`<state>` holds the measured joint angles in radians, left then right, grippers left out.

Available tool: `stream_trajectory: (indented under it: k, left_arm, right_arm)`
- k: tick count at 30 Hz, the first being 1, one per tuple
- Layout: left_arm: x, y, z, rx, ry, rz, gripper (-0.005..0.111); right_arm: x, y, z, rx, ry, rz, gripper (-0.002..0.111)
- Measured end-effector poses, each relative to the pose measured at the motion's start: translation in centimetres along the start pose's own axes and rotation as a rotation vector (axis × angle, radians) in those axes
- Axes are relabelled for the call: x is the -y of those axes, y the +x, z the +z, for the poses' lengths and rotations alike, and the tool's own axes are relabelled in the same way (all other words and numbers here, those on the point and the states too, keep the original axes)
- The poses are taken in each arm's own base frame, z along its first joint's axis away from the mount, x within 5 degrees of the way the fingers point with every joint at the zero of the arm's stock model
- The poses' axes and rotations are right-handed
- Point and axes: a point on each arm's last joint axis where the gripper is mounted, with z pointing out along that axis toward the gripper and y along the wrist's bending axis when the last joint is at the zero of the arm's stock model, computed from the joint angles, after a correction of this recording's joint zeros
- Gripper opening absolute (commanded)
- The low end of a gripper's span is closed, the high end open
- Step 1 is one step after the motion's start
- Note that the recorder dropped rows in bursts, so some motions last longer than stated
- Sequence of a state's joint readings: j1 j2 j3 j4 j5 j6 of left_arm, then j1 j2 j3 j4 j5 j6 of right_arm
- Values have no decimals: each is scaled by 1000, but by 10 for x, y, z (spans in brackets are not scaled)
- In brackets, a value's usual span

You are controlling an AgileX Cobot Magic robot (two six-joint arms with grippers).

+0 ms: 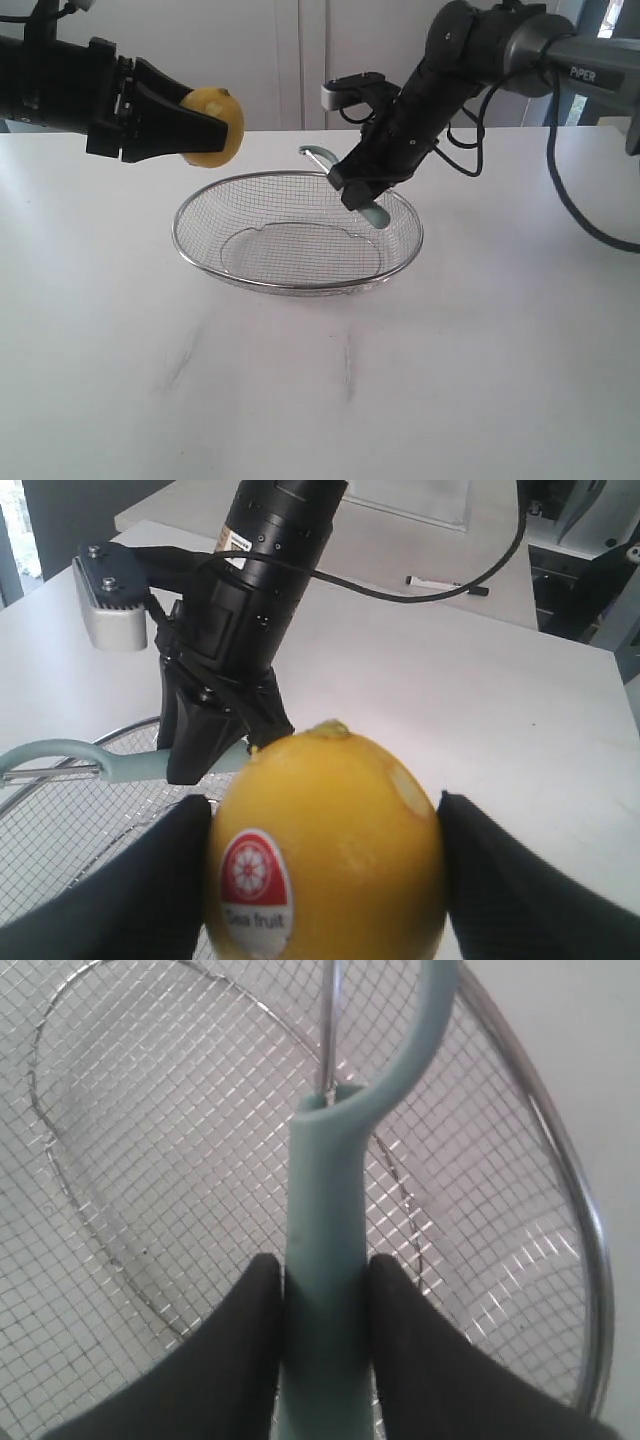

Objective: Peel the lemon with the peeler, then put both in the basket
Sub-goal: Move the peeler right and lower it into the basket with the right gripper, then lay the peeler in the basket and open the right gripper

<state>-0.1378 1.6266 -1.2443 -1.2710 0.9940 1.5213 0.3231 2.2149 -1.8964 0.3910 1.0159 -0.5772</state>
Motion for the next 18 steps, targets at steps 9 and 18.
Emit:
stream_trajectory:
  k: [9,18]
  left_arm:
    - [-1,1,0,-9,-8,3,0]
    - [-1,1,0,-15,-9,6,0]
  right_arm:
    - [2,11,31,-63,-91,-68,0]
    - [-1,14,39,-77,-146,-85,0]
